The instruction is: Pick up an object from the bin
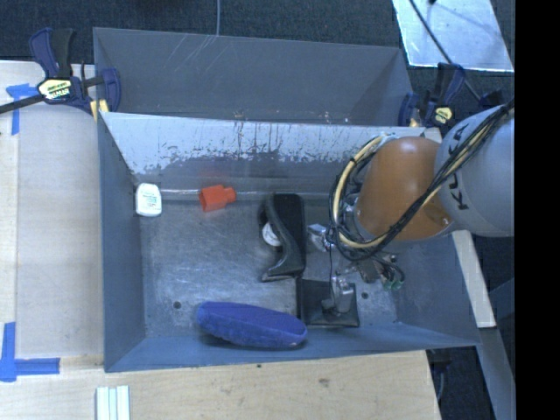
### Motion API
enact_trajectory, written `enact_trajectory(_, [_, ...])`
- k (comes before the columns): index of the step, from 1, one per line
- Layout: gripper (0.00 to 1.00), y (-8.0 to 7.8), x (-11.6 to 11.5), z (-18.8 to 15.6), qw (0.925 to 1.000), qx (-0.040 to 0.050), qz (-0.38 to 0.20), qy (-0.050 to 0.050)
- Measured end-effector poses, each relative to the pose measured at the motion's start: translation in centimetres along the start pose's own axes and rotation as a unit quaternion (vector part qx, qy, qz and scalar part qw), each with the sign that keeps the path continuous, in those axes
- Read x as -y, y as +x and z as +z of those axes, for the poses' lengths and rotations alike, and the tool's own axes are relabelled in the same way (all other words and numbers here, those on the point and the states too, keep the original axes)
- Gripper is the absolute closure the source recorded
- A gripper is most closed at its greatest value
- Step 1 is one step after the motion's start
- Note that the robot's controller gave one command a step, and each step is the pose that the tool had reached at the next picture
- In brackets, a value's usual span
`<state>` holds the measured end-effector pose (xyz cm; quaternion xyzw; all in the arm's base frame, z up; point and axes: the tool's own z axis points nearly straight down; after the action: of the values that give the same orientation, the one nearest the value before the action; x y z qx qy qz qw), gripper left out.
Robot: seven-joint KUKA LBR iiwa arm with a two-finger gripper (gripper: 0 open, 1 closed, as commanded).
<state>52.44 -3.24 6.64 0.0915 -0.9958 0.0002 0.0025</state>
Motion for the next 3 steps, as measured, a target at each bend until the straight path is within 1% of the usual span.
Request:
enact_trajectory(1, [0.0,4.3,1.9,-3.4,0.9845,0.0022,-0.175,0.001])
enact_trajectory(2, [0.0,2.1,-0.8,-4.1,0.9773,0.0043,-0.212,0.001])
enact_trajectory(3, [0.0,-5.0,2.1,-0.4,0.9972,0.005,-0.075,0.001])
